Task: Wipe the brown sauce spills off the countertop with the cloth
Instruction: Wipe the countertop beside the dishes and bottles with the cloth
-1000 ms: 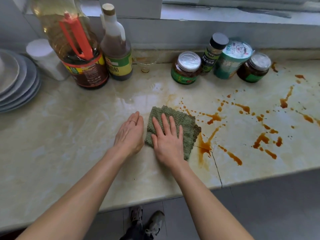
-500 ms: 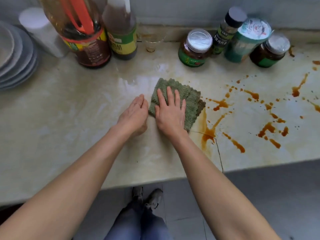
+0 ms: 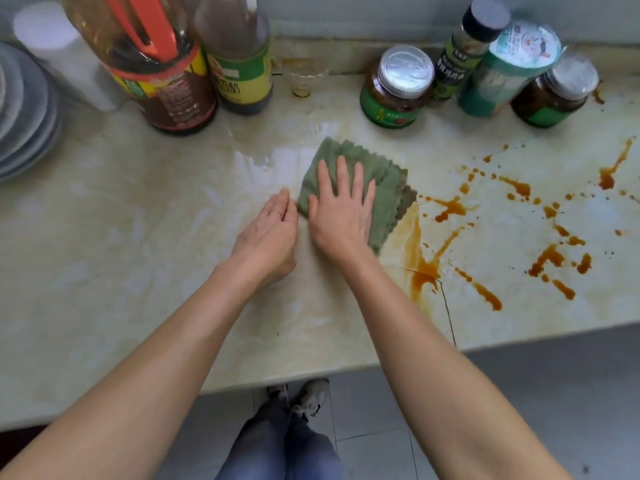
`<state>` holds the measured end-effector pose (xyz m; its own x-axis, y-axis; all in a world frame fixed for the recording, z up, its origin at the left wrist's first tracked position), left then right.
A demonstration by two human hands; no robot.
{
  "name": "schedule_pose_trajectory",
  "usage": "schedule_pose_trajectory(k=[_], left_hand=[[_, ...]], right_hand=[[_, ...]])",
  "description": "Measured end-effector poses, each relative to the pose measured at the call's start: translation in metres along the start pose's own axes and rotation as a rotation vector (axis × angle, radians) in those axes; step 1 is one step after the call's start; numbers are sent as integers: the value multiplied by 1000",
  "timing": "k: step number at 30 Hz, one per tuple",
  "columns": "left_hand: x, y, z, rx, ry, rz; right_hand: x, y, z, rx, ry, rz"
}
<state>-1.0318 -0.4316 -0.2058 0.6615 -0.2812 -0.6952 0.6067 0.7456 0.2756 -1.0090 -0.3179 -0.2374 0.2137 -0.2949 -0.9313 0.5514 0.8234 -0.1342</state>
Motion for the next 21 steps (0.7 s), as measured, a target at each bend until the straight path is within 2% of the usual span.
schedule_pose_trajectory(k=[2,8,15,21], left_hand=[[0,1,0,5,7,-8],[-1,1,1,6,-1,-17],[-2,3,5,20,26,-23],[-3,3,5,4,15,-17]], right_hand=[[6,1,10,-31,-19,15],[-23,8,-56,33,-82,-14],[9,20,25,26,-1,-28],[-18,39,-48,160,-67,-99]])
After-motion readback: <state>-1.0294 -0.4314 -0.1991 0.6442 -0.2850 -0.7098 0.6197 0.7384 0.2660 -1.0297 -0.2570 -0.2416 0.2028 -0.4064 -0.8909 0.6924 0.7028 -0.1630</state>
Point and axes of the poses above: each hand's wrist, its own z-axis away from the middle knuckle, its own x-axis out of the palm, y = z × x, the point moved 5 cm from there along -z, towards the middle knuckle, and after that the axes turned 14 degrees about -y, right-handed, at the moved point
